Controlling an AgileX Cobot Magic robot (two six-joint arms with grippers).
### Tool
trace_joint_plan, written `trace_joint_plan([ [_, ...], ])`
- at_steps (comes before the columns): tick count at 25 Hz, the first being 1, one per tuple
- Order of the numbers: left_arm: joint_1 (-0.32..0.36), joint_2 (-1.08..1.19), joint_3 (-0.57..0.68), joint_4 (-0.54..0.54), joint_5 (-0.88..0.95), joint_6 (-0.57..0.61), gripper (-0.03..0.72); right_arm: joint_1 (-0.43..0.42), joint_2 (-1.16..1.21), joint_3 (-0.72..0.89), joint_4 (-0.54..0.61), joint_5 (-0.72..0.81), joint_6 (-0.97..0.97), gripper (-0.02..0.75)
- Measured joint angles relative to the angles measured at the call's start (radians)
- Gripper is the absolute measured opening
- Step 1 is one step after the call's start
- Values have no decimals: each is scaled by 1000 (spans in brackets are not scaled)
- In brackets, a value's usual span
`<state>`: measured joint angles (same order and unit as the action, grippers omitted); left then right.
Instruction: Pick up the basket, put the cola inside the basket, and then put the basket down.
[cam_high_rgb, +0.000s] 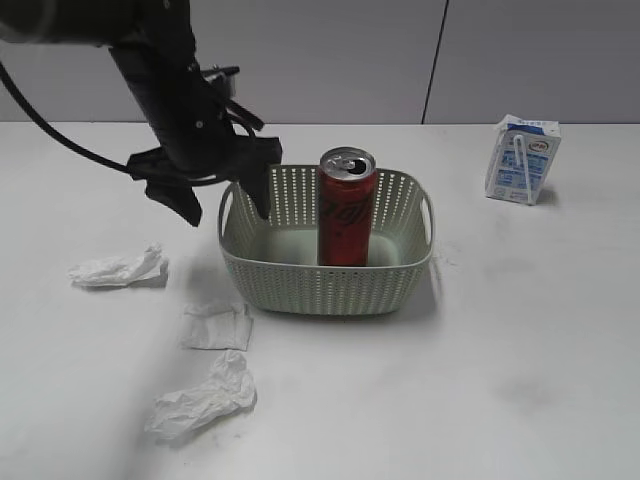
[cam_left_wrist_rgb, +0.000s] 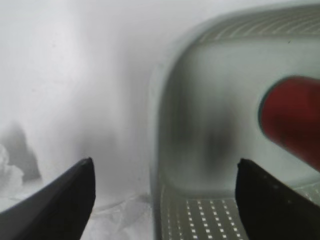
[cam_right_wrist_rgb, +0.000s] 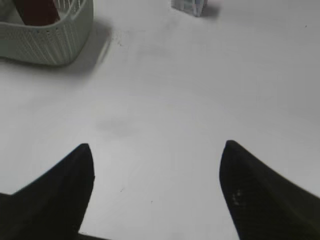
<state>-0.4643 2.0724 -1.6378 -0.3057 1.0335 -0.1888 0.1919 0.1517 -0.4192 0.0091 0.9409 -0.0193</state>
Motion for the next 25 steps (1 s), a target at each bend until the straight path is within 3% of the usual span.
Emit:
trace_joint_plan([
  [6, 109, -101, -64, 34, 84, 50, 668, 0, -147, 0, 4, 1, 1, 592],
  [15, 333, -254, -46, 216, 179, 112, 639, 0, -155, 1, 5, 3, 3, 592],
  [19, 400, -352, 35, 226, 180, 131, 624, 0, -155, 1, 5, 3, 3, 592],
  [25, 410, -571, 300, 222, 180, 167, 605, 0, -155, 1, 5, 4, 4, 592],
])
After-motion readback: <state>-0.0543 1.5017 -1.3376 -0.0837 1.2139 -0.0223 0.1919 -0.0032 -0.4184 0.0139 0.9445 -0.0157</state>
